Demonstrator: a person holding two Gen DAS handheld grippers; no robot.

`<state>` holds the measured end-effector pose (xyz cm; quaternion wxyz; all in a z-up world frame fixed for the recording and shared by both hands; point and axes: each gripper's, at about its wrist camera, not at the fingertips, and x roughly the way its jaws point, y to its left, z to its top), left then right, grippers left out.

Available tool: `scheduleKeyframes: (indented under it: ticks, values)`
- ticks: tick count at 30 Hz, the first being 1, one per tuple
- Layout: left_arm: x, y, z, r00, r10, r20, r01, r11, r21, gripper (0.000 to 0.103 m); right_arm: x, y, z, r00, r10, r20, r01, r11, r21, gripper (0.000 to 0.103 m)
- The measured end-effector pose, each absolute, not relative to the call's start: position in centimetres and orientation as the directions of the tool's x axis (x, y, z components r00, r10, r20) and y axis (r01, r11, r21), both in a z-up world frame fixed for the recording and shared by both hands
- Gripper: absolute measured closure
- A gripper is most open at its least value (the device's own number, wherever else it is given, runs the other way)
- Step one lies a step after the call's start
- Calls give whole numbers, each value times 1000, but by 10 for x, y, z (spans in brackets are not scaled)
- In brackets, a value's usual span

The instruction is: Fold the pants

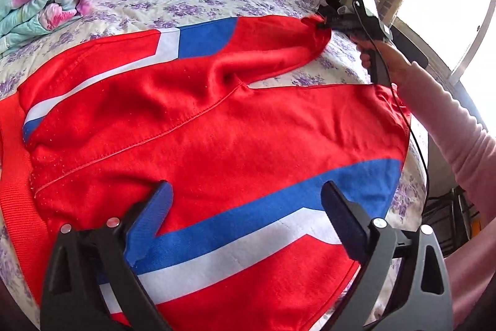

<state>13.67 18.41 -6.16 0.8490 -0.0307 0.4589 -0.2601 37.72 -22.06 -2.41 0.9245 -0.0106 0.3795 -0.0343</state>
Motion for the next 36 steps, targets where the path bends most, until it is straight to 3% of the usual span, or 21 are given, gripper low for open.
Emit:
scheduleKeyframes:
  ticks: [2,4,6,9,12,17,22,25,32,36]
  values:
    - [137,183,-62,443,-469,-764,415,863,-289,9,372,-219,-14,780,-110,-616,57,993,-106,80]
    - [136,182,-62,442,-469,-764,417,862,-287,9,377,-223,-25,767,-144,-626,85,989,-123,74]
    - [136,182,-63,442,-467,-766,419,863,-284,9,394,-229,-52,662,-194,-724,88,979,-183,43]
    - [136,181,-62,443,-464,-767,420,863,-280,9,386,-241,-55,609,-213,-764,150,977,-153,34]
    - [135,185,-57,444,-474,-761,422,859,-290,9,362,-232,-31,640,-129,-757,137,989,-52,34]
    - [136,213,-28,525,-448,-724,367,886,-282,9,319,-161,3,672,81,-736,-175,983,-52,34]
    - [148,249,0,602,-298,-740,264,950,-167,9,297,-101,12,556,304,-773,-446,895,32,33]
    - [163,268,9,602,-209,-770,212,972,-98,9,290,-66,14,524,332,-784,-540,842,-4,21]
    - [204,299,12,559,-124,-820,176,984,-29,9,286,-11,21,439,458,-773,-712,702,12,17]
    - [232,302,7,524,-143,-840,239,971,-16,9,307,25,7,267,410,-872,-801,597,36,12]
